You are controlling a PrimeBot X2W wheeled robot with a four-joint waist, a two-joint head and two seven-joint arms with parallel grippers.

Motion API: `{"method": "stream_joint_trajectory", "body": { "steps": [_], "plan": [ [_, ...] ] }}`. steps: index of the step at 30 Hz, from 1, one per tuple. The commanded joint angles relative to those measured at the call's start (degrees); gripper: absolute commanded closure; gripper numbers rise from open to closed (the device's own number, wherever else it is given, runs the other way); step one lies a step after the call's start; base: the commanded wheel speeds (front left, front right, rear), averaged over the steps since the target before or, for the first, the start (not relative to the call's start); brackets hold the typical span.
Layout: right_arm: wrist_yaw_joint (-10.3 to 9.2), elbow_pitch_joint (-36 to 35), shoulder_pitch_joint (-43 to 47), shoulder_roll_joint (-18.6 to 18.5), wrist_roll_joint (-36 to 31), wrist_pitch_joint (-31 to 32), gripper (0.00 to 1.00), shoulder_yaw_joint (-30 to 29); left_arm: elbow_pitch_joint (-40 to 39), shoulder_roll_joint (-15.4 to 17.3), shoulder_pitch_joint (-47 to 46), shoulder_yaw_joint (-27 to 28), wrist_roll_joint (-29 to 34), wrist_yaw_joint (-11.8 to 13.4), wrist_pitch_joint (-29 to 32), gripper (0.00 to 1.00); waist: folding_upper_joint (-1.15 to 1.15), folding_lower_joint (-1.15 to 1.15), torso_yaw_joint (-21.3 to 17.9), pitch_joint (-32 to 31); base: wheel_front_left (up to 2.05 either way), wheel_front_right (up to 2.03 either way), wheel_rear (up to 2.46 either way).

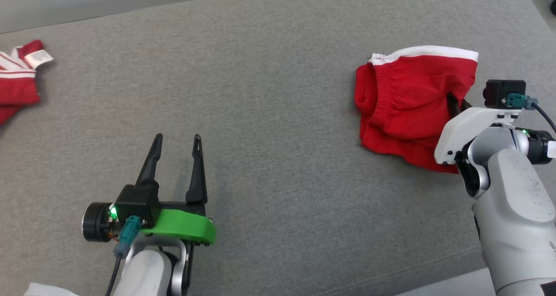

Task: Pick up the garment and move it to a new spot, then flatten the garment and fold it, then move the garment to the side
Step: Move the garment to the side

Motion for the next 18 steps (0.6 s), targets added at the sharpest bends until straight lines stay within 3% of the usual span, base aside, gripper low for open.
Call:
{"method": "stream_joint_trajectory", "body": {
  "steps": [1, 8, 18],
  "plan": [
    [-0.1, 1.0, -1.4, 0.0, 0.3, -0.8, 1.0, -0.5, -0.6, 0.5, -1.4, 0.0, 0.4, -0.1, 0.3, 0.0, 0.0, 0.0, -7.1, 5.0, 0.0, 0.0, 0.0],
    [-0.1, 7.6, -5.0, -1.9, 1.8, -4.2, 1.0, -1.2, -2.3, 1.2, -2.0, -1.2, 1.2, -0.1, 1.8, 0.0, 0.0, 0.0, -6.3, 6.3, 0.0, 0.0, 0.0],
    [-0.1, 19.3, -13.9, -15.2, 1.5, -7.4, 1.0, 4.7, -4.8, 2.1, -1.4, -2.8, 2.2, 0.2, 3.3, 0.0, 0.0, 0.0, 1.7, 8.1, 0.0, 0.0, 0.0]
  ]
}}
